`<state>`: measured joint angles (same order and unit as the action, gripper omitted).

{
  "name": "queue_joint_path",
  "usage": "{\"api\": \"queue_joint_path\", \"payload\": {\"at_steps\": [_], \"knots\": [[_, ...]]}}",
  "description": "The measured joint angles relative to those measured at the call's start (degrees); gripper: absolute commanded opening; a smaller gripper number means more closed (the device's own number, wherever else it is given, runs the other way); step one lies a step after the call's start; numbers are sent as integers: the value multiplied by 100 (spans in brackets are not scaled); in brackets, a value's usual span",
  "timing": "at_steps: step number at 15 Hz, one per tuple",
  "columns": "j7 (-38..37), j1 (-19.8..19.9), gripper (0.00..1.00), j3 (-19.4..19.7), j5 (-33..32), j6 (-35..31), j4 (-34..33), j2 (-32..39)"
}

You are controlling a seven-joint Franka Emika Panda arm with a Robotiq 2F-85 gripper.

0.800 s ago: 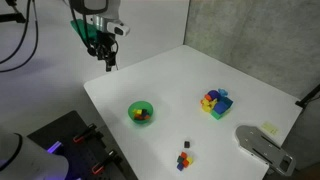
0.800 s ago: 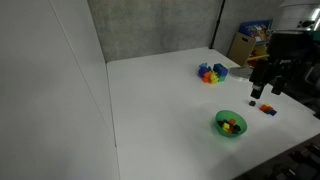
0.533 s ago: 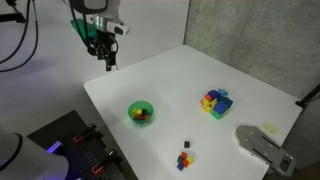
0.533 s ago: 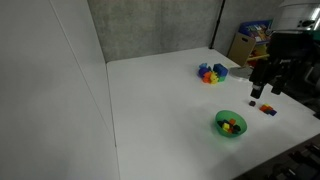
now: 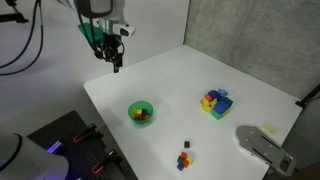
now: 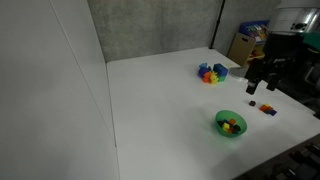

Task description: Put the green block inside the bowl

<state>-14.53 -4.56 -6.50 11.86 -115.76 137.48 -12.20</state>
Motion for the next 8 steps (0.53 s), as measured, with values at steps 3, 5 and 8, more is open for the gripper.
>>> {"api": "queue_joint_path", "payload": {"at_steps": [3,5,8], "knots": [[-2,147,100,72,-197,-319,-2,141],[-2,240,100,141,-332,-542,-2,236],[-2,376,100,255,-604,-930,6,394]]}}
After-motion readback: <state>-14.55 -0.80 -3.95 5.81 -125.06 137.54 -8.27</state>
